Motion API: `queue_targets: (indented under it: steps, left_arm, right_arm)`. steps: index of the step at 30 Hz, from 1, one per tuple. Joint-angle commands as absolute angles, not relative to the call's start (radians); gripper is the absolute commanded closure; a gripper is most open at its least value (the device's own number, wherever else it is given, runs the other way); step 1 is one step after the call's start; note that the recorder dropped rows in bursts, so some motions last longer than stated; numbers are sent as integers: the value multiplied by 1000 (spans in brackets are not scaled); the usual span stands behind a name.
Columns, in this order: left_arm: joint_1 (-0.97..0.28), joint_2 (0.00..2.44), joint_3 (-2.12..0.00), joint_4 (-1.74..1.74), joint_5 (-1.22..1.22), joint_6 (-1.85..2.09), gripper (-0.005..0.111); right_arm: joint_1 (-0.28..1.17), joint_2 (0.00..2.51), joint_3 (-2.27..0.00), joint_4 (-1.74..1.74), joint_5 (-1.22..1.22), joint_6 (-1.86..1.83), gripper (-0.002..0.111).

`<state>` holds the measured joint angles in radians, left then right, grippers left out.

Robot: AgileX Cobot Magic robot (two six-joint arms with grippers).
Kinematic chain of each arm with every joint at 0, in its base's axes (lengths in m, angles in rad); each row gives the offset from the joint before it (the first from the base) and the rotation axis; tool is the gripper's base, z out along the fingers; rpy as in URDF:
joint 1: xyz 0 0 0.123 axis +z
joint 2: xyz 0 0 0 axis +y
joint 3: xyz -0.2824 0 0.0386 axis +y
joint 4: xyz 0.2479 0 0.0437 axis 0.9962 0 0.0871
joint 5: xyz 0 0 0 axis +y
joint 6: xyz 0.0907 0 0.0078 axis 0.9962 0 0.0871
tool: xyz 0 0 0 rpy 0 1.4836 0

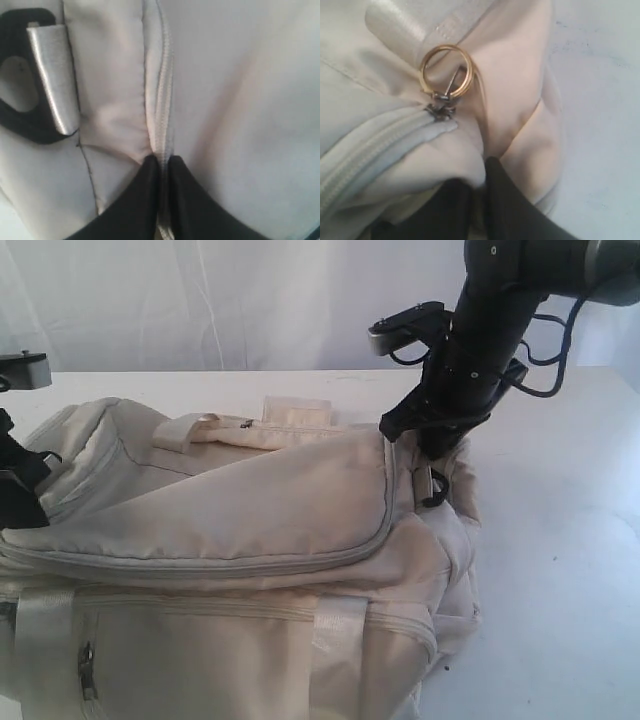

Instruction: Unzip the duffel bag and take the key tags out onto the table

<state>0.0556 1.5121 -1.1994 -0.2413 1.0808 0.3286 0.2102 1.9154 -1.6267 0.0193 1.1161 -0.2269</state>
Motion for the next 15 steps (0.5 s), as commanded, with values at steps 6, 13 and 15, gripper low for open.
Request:
queue_targets:
  steps: [6, 13, 15]
  left_arm:
    - [60, 1502, -1413, -286, 1187, 327, 36]
    - [40, 1552, -1624, -533, 1221, 413, 40]
    - [10, 1614, -1667, -607, 1221, 446, 40]
  right_arm:
    - [199, 1825, -1697, 8, 1143, -231, 47]
    - [199, 1681, -1712, 13, 1204, -176, 47]
    - [199, 1659, -1712, 25, 1221, -165, 47]
